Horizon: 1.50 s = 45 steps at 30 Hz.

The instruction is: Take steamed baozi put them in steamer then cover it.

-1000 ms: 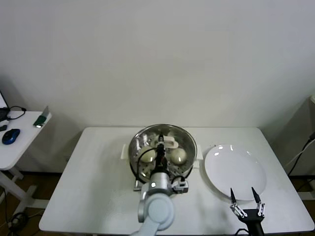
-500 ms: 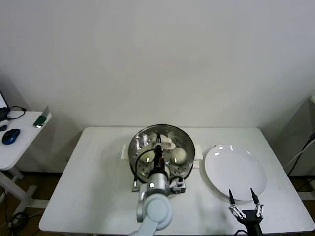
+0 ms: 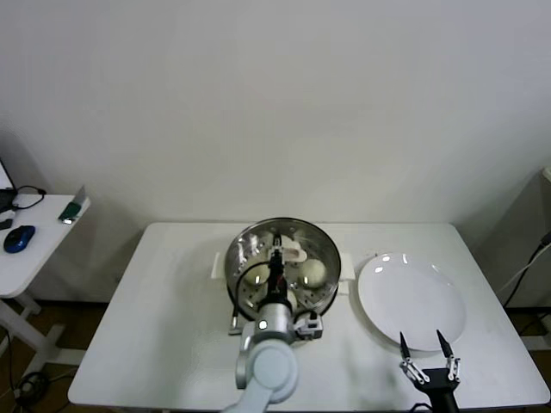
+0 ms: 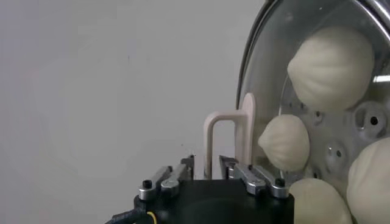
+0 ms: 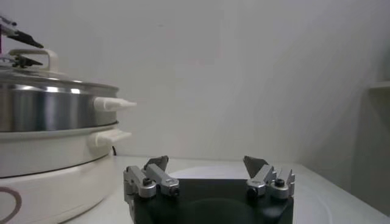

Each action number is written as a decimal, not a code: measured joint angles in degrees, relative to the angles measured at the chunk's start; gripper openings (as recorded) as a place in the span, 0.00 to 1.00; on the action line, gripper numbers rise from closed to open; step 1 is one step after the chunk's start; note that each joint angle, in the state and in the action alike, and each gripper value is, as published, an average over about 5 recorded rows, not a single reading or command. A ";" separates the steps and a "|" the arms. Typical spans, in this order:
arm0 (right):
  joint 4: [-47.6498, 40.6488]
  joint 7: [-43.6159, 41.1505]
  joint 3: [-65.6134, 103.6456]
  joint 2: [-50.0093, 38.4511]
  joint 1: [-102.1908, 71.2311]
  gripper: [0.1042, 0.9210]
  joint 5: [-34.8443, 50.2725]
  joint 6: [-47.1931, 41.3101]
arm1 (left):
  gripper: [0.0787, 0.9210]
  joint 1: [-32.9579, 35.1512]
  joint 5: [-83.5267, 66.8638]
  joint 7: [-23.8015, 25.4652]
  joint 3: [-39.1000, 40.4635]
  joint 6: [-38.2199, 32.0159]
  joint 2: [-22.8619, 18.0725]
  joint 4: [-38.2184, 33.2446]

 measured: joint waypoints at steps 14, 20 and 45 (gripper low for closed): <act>0.32 0.11 -0.70 -0.10 0.16 0.88 -0.29 -1.38 | 0.84 2.72 -9.98 0.11 0.43 -0.35 4.59 -8.32; 0.93 1.90 -1.13 -0.33 0.10 0.88 0.44 -1.78 | 0.88 6.18 -18.55 -3.96 -1.25 -3.48 6.90 -13.25; 0.59 4.98 -0.59 -0.46 1.65 0.88 3.13 -0.25 | 0.88 27.57 -92.31 -16.47 -35.54 -31.10 13.94 -16.25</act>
